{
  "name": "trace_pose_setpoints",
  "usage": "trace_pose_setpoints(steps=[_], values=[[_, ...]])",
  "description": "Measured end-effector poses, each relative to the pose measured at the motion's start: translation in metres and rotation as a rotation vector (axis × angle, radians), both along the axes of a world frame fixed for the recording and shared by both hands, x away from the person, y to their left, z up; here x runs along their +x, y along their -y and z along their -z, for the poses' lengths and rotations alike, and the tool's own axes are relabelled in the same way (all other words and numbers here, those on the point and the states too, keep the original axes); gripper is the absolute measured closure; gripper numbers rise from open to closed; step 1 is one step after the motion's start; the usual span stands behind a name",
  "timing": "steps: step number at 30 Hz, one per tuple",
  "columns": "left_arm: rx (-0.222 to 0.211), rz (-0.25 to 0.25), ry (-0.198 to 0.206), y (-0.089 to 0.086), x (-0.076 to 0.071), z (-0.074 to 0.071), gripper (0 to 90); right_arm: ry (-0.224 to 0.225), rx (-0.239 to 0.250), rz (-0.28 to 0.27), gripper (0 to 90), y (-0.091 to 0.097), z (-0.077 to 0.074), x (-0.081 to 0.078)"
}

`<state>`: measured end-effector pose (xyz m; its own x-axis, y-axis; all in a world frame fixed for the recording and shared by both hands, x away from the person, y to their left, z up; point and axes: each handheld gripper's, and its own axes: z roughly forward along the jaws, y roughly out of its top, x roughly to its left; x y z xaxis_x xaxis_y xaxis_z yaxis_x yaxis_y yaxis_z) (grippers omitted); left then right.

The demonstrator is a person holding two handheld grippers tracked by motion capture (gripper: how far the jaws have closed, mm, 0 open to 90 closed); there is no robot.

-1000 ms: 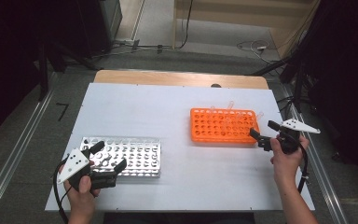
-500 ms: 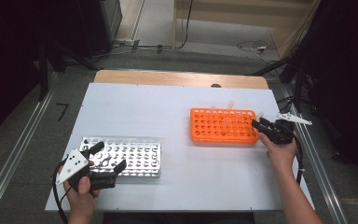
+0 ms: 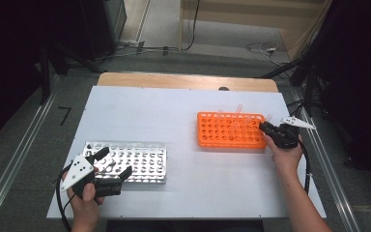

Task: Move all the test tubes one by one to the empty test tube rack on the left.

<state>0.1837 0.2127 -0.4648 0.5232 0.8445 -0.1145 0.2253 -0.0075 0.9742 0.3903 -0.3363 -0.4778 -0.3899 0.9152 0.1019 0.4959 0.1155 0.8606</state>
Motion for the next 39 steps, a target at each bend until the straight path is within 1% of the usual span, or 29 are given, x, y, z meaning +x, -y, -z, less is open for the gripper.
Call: trace_pose_setpoints(steps=[1, 4, 5, 6, 7, 9, 11, 12, 13, 14, 16, 18, 20, 21, 22, 23, 25, 27, 28, 30, 31, 32, 33, 34, 35, 36, 39], values=[[0.001, -0.001, 0.0, 0.001, 0.0, -0.001, 2.0, 0.006, -0.01, -0.002, 73.8, -0.001, 0.0, 0.0], [0.002, -0.002, -0.001, 0.001, -0.001, -0.002, 2.0, 0.016, -0.018, -0.006, 74.1, -0.001, 0.0, -0.001], [-0.001, -0.004, -0.003, 0.002, -0.001, -0.003, 2.0, 0.016, -0.018, -0.006, 74.1, -0.001, 0.0, -0.001], [0.002, -0.001, -0.005, 0.003, -0.001, -0.004, 2.0, 0.034, -0.006, -0.004, 74.2, 0.0, -0.003, -0.002], [0.002, -0.001, -0.005, 0.003, -0.001, -0.004, 2.0, 0.042, -0.003, -0.003, 74.2, 0.001, -0.005, -0.003], [0.018, -0.002, -0.011, 0.008, -0.001, -0.008, 2.0, 0.058, 0.013, -0.004, 74.2, 0.003, -0.01, -0.005], [0.026, 0.002, -0.012, 0.01, -0.001, -0.009, 2.0, 0.07, 0.018, -0.01, 74.2, 0.004, -0.015, -0.007], [0.029, 0.008, -0.011, 0.012, -0.001, -0.011, 2.0, 0.077, 0.015, -0.014, 74.2, 0.004, -0.019, -0.008], [0.04, 0.011, -0.012, 0.014, -0.002, -0.013, 2.0, 0.077, 0.015, -0.014, 74.2, 0.004, -0.019, -0.008], [0.049, 0.021, -0.003, 0.017, -0.001, -0.017, 2.0, 0.089, 0.013, -0.024, 74.3, 0.003, -0.026, -0.012], [0.062, 0.029, 0.003, 0.021, -0.001, -0.021, 2.0, 0.097, -0.002, -0.029, 74.3, 0.001, -0.032, -0.016], [0.071, 0.045, 0.006, 0.025, 0.0, -0.025, 1.9, 0.101, -0.004, -0.048, 74.3, -0.002, -0.038, -0.022], [0.088, 0.063, 0.004, 0.03, 0.002, -0.029, 1.9, 0.103, -0.008, -0.064, 74.3, -0.004, -0.043, -0.028], [0.088, 0.063, 0.004, 0.03, 0.002, -0.029, 1.9, 0.103, -0.008, -0.064, 74.3, -0.004, -0.043, -0.028], [0.096, 0.077, 0.001, 0.033, 0.003, -0.031, 1.9, 0.105, -0.009, -0.072, 74.3, -0.005, -0.045, -0.03], [0.102, 0.083, 0.001, 0.036, 0.004, -0.033, 1.9, 0.103, -0.014, -0.097, 74.3, -0.008, -0.05, -0.038], [0.103, 0.106, 0.001, 0.044, 0.008, -0.038, 1.9, 0.101, -0.013, -0.123, 74.3, -0.011, -0.054, -0.045], [0.105, 0.113, -0.001, 0.046, 0.01, -0.039, 1.9, 0.101, -0.024, -0.15, 74.3, -0.017, -0.059, -0.054], [0.103, 0.13, -0.003, 0.05, 0.012, -0.041, 1.9, 0.1, -0.025, -0.163, 74.3, -0.02, -0.061, -0.059], [0.102, 0.147, -0.008, 0.056, 0.015, -0.044, 2.0, 0.096, -0.023, -0.187, 74.3, -0.026, -0.064, -0.066], [0.101, 0.152, -0.01, 0.058, 0.017, -0.045, 2.0, 0.093, -0.019, -0.195, 74.3, -0.028, -0.066, -0.068], [0.097, 0.161, -0.019, 0.064, 0.021, -0.048, 2.0, 0.093, -0.018, -0.209, 74.3, -0.031, -0.067, -0.071], [0.097, 0.161, -0.019, 0.064, 0.021, -0.048, 2.0, 0.089, -0.019, -0.222, 74.2, -0.034, -0.068, -0.073], [0.094, 0.167, -0.035, 0.068, 0.025, -0.05, 2.0, 0.086, -0.019, -0.237, 74.3, -0.038, -0.068, -0.075], [0.094, 0.167, -0.035, 0.068, 0.025, -0.05, 2.0, 0.085, -0.022, -0.253, 74.3, -0.042, -0.069, -0.077], [0.091, 0.175, -0.042, 0.071, 0.027, -0.052, 2.0, 0.085, -0.022, -0.253, 74.3, -0.042, -0.069, -0.077], [0.083, 0.193, -0.042, 0.08, 0.035, -0.058, 2.2, 0.076, -0.029, -0.312, 74.3, -0.059, -0.07, -0.087]])
